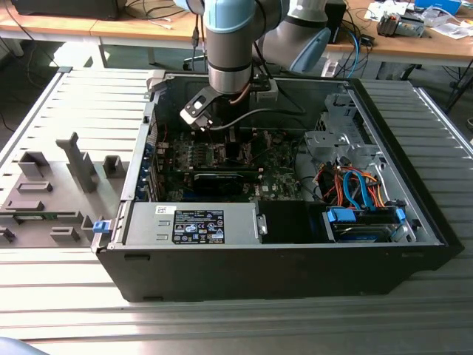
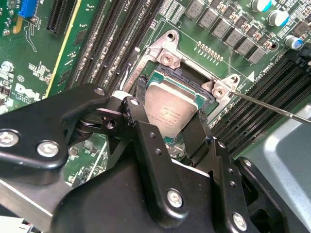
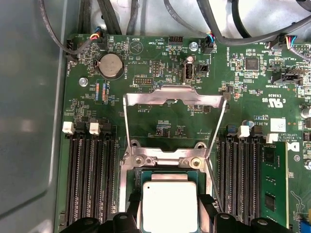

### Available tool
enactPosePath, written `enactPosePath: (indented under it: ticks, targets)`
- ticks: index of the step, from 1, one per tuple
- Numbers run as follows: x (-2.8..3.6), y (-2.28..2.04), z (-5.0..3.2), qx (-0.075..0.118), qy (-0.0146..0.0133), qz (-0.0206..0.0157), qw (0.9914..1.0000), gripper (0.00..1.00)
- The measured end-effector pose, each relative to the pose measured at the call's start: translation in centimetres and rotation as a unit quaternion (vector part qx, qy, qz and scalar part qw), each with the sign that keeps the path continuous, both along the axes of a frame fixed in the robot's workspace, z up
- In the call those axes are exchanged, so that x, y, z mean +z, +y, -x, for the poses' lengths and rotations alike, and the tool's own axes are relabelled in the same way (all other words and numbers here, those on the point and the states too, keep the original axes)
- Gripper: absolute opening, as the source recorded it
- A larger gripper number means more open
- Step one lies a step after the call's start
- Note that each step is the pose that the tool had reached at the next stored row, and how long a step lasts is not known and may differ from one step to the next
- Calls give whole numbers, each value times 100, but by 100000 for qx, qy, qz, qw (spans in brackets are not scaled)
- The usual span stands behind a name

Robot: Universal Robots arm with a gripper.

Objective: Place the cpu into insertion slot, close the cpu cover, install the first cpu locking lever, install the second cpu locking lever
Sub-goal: 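Place the cpu into insertion slot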

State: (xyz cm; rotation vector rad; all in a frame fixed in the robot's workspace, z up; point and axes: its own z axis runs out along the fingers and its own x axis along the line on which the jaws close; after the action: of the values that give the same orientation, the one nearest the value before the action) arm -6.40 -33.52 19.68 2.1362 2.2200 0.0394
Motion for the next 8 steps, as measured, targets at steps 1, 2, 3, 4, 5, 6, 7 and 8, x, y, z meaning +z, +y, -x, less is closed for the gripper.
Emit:
enactPosePath:
  ticks: [1,2,3,4,5,6,7,8]
  targets:
    - [-3,0,0,0,-10,-9,100000,54]
    - [-6,1,-1,0,-15,-15,100000,54]
    - [-9,0,-1,4,-5,-3,100000,54]
    - [-14,0,0,2,-4,-2,100000,54]
    - [-17,0,-1,3,-9,-9,100000,54]
    - [-18,0,0,3,-12,-10,100000,54]
    - [-18,0,0,0,-12,-10,100000,54]
    - [-18,0,0,2,-8,-5,100000,54]
